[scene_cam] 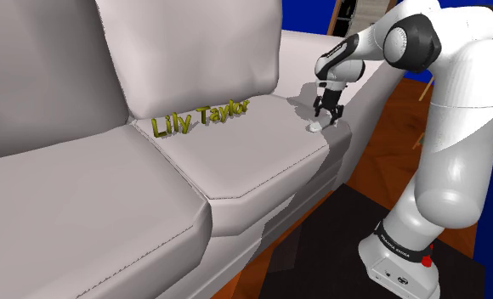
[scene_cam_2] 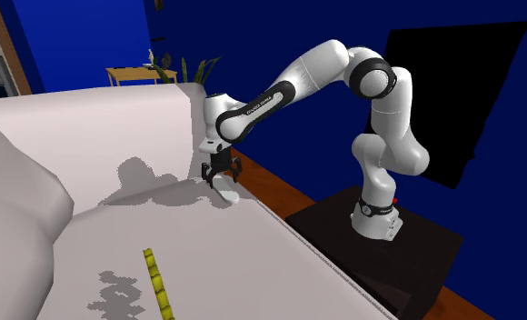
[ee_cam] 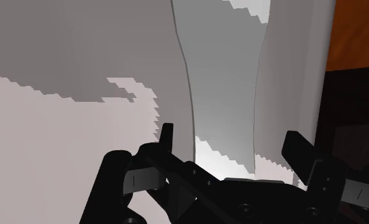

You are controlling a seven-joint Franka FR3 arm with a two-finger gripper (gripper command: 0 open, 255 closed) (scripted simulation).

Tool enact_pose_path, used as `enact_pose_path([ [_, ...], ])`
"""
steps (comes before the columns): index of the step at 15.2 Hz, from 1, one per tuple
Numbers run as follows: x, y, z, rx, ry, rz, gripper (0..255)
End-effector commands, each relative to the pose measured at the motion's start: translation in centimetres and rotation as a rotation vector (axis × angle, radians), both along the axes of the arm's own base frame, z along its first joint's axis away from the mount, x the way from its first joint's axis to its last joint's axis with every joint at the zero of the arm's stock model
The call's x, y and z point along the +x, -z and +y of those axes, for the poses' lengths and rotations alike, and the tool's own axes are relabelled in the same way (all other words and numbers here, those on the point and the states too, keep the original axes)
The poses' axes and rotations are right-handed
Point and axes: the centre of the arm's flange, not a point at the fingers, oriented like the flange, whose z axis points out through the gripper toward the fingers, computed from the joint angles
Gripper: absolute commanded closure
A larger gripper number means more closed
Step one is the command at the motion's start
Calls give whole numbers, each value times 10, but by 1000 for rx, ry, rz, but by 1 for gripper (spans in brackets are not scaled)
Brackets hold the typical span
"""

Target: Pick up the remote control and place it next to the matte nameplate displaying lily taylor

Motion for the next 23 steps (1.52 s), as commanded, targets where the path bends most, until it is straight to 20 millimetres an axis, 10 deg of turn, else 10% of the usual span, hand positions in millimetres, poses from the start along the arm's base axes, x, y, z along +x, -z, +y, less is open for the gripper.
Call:
enact_pose_path([
  [1, 0, 10, 0, 0, -1, 0, 0],
  [10, 0, 19, 0, 0, -1, 0, 0],
  [11, 0, 19, 0, 0, -1, 0, 255],
  [23, 0, 3, 0, 0, -1, 0, 255],
])
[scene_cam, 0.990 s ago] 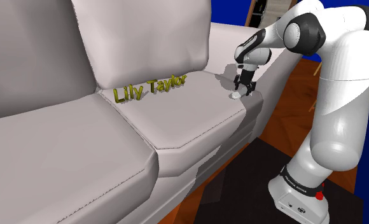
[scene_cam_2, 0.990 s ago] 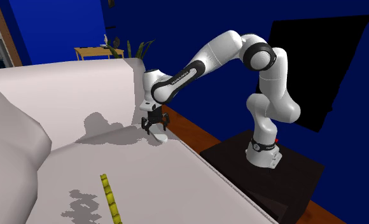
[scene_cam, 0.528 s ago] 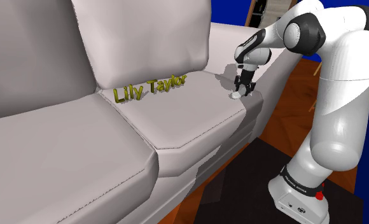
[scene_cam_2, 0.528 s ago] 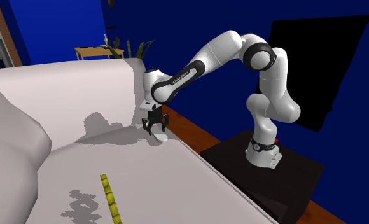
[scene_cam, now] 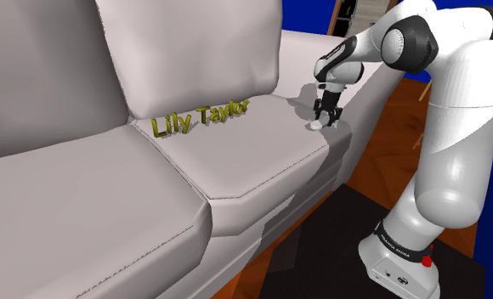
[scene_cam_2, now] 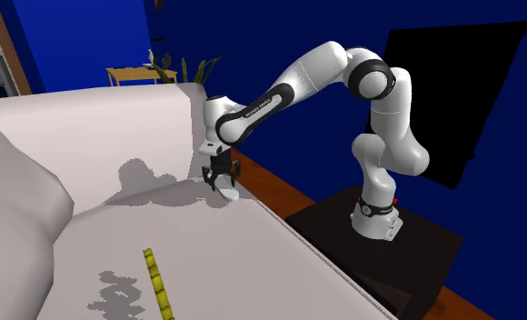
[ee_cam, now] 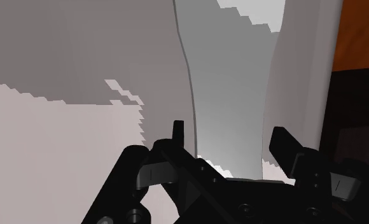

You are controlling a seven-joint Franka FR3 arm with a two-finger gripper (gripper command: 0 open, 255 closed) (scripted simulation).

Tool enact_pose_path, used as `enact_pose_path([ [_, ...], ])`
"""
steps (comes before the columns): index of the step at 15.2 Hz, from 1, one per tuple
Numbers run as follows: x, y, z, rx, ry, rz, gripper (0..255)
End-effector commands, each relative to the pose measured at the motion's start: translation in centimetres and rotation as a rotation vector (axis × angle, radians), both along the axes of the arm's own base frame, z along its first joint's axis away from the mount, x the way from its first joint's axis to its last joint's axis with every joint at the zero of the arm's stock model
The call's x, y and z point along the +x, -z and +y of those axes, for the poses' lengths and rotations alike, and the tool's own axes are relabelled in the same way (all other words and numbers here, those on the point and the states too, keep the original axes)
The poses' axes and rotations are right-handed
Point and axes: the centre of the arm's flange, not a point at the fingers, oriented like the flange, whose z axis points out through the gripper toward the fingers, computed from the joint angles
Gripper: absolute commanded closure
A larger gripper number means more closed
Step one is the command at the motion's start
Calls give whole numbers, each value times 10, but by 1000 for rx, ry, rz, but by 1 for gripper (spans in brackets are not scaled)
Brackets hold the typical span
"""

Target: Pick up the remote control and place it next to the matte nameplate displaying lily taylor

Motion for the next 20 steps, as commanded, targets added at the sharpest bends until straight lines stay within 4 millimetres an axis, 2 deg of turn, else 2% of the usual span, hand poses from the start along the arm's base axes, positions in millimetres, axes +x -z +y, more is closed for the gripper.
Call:
enact_pose_path([
  [1, -1, -10, 0, 0, 0, 0, 255],
  [20, -1, -111, 0, 0, 0, 0, 255],
])
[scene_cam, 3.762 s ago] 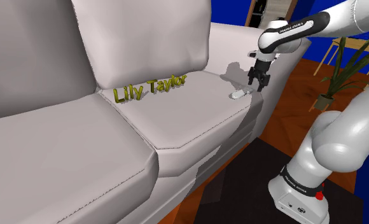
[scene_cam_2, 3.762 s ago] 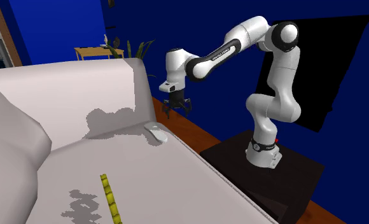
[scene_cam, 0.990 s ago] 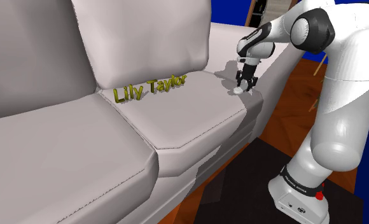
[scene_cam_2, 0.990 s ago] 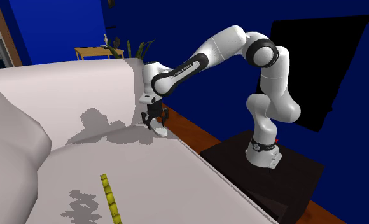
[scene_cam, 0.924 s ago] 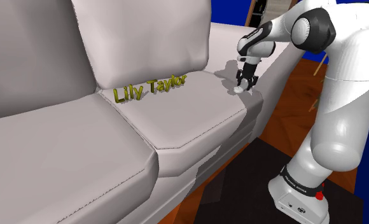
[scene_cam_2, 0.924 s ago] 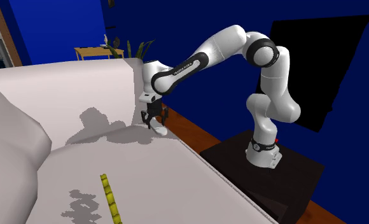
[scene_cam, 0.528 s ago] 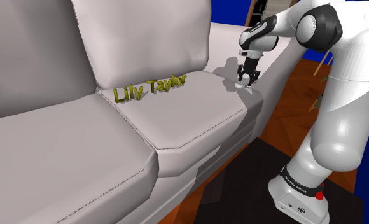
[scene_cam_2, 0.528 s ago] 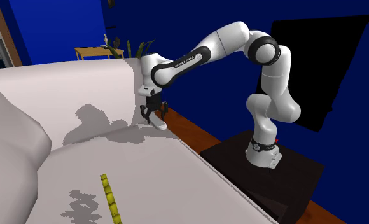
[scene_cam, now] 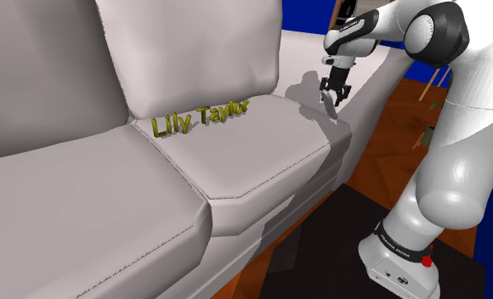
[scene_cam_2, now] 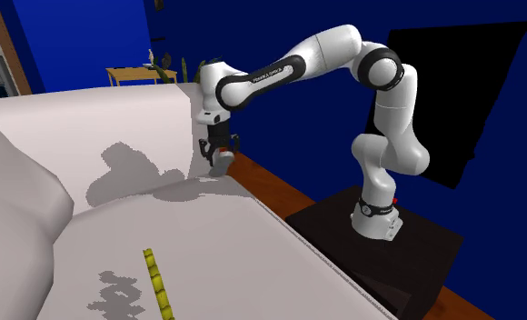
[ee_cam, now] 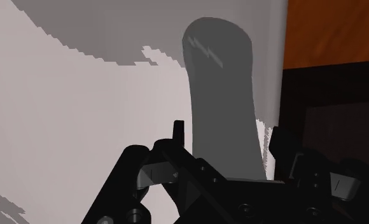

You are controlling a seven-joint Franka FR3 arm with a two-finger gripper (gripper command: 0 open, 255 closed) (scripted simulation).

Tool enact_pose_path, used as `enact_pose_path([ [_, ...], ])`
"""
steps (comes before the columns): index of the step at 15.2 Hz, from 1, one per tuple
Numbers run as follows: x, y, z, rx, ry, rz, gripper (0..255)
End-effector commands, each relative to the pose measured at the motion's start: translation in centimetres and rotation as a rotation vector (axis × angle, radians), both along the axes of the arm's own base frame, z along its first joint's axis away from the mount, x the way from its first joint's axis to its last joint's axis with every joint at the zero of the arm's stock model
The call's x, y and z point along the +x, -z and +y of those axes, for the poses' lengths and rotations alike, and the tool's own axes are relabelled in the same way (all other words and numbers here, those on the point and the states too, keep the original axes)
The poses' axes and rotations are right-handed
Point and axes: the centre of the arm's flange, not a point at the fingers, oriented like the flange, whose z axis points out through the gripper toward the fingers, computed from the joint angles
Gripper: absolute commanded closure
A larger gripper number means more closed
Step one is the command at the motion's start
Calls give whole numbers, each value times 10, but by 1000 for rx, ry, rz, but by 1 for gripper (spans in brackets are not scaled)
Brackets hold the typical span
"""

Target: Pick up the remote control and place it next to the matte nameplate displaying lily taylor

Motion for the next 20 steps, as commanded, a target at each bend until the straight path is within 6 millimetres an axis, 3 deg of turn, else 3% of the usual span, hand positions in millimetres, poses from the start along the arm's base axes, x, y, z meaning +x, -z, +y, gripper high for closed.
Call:
enact_pose_path([
  [1, 0, -11, 0, 0, 0, 0, 255],
  [9, 0, -49, 0, 0, 0, 0, 255],
  [20, 44, -50, 138, 0, 0, 0, 255],
])
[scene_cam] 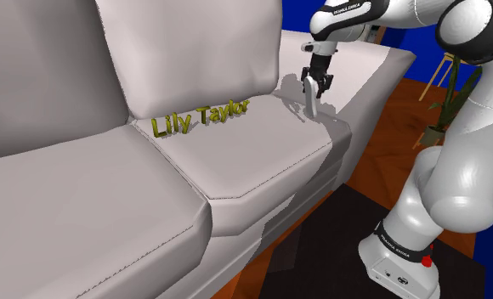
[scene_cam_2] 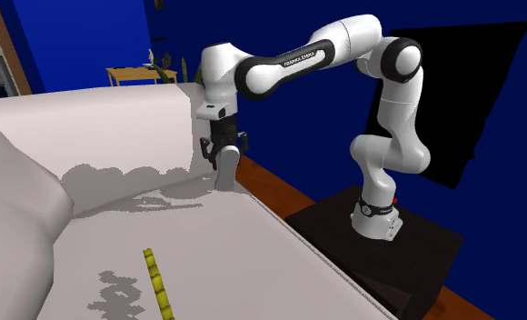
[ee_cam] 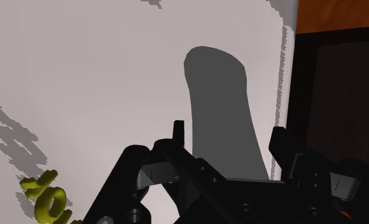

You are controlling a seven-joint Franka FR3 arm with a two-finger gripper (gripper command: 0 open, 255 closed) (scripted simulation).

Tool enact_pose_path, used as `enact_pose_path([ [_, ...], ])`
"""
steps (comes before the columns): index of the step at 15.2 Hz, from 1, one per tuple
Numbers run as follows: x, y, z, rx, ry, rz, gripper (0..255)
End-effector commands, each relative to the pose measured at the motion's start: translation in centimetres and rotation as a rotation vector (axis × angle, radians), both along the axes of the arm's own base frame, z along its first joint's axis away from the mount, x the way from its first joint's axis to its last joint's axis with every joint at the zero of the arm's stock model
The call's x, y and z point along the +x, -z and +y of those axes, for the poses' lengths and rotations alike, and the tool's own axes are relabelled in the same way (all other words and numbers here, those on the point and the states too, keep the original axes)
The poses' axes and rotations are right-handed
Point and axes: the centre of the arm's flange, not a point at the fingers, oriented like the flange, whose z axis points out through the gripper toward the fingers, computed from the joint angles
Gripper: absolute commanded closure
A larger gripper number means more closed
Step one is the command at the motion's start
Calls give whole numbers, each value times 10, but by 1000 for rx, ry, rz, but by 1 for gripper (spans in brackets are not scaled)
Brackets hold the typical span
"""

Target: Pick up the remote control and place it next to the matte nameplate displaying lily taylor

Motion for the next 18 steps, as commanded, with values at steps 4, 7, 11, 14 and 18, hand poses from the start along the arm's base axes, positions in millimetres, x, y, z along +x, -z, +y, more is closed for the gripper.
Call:
enact_pose_path([
  [4, 20, -1, 64, 0, 2, -1, 255],
  [7, 32, -1, 102, 0, 2, -1, 255],
  [11, 48, -2, 152, 0, 2, -1, 255],
  [14, 60, -2, 190, 0, 2, -1, 255],
  [18, 76, -2, 240, 0, 2, -1, 255],
])
